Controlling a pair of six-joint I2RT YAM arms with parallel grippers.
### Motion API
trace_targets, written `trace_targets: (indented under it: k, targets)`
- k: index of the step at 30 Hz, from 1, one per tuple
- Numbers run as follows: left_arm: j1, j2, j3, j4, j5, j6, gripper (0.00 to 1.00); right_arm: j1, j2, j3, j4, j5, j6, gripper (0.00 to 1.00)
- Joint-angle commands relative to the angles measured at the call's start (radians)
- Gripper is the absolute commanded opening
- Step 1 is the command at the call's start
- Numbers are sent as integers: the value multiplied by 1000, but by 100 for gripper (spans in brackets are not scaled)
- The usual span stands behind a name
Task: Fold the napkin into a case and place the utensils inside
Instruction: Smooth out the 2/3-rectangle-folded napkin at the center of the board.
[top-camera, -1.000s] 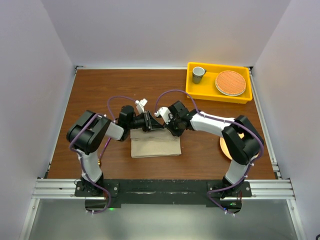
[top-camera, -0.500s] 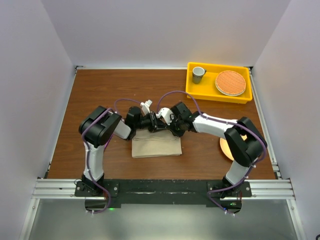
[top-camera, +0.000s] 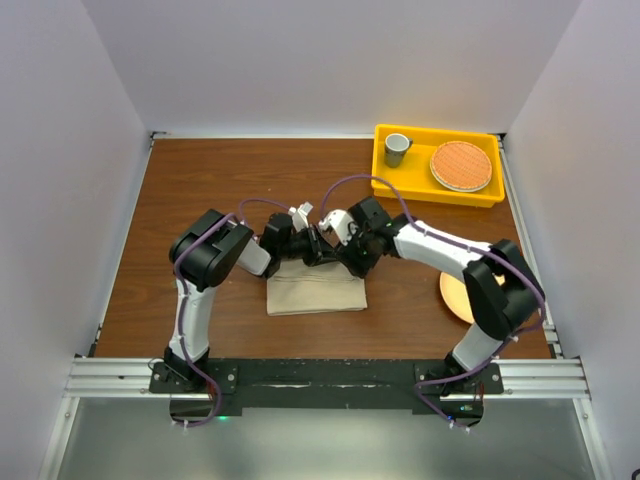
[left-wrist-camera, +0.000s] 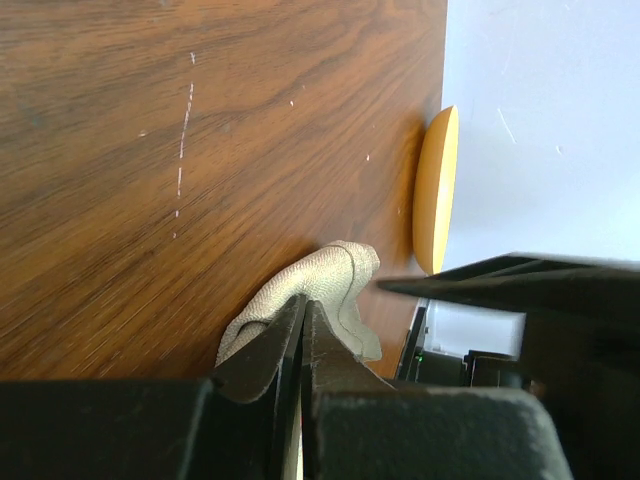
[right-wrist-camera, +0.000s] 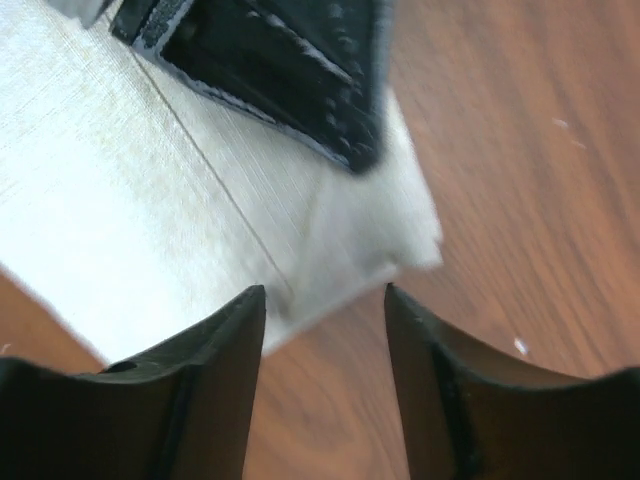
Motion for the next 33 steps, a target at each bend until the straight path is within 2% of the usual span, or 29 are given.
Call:
trace_targets:
  k: [1,3,5,10,13,25,28,29,33]
  targets:
    - [-2,25,-42,-97,-62,84,4,-47,-106,169,-196,-79,89,66]
    - [-4,22,-39,-104,-65,101,4,-66,-105,212,-227,-157,135,70]
    - [-4,20,-31,-116,-65,112,5,-73,-87,221,-237,-221,169,70]
    - [-4,19,-19,-137,-69,127,6,-78,-18,198,-175,-298,284,43]
    - [-4,16,-16,-140,-71,133,7,-86,18,154,-129,-320,327,36]
    - [-4,34,-5,-116,-45,138,17,-230,131,42,0,-318,379,33]
    - [-2,34,-5,-82,-16,125,25,-233,156,28,-2,-338,393,30]
    - [-2,28,-3,-38,-6,121,31,-233,159,23,-2,-340,396,29]
    - [1,-56,-8,47,47,119,34,-233,174,8,0,-340,385,26]
